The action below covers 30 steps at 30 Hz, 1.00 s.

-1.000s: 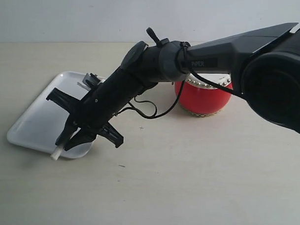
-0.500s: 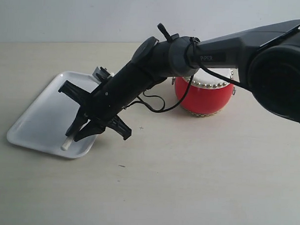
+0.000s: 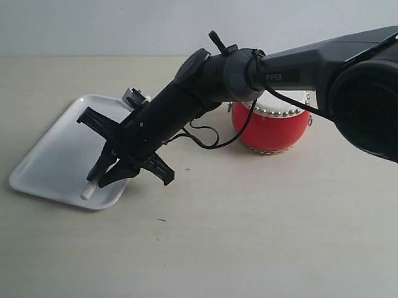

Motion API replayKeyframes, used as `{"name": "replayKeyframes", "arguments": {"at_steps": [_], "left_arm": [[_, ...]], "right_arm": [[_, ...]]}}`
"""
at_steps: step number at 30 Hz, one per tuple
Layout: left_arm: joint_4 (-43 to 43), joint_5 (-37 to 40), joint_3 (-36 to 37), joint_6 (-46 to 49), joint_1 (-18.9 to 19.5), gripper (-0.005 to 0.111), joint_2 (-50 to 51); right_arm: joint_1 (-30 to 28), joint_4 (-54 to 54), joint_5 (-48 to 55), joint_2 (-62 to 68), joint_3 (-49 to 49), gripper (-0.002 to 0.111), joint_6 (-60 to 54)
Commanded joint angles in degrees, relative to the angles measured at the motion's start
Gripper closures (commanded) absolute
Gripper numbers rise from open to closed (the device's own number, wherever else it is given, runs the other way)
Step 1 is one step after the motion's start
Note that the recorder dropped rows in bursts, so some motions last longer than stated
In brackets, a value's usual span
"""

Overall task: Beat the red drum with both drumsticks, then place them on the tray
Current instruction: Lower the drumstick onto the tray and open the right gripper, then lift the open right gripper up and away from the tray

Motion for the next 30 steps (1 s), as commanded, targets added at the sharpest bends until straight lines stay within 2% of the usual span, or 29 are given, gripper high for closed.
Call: {"name": "replayKeyframes", "arguments": {"at_steps": [1, 7, 14, 26, 30], "left_arm": [[-0.9, 0.2, 0.2, 0.5, 0.3, 0.107, -0.1], [-0.9, 0.2, 0.2, 0.5, 0.3, 0.107, -0.1], [-0.9, 0.3, 0.2, 1.4, 0.3, 0.107, -0.1], [-0.9, -1.2, 0.2, 1.5, 0.3, 0.107, -0.1], [-0.9, -0.6, 0.2, 1.5, 0.3, 0.107, -0.1]], "right_arm": [[-0.2, -1.5, -0.2, -0.2, -0.3, 0.090, -0.4], [-0.2, -2.4, -0.2, -0.2, -0.3, 0.076, -0.4], [-0.2, -2.0, 0.4, -0.2, -0.3, 0.069, -0.3], [-0.2, -3.7, 4.5, -5.4, -0.3, 0.070, -12.9], [-0.3, -8.9, 2.2, -8.8, -0.3, 0.082, -13.3]]}}
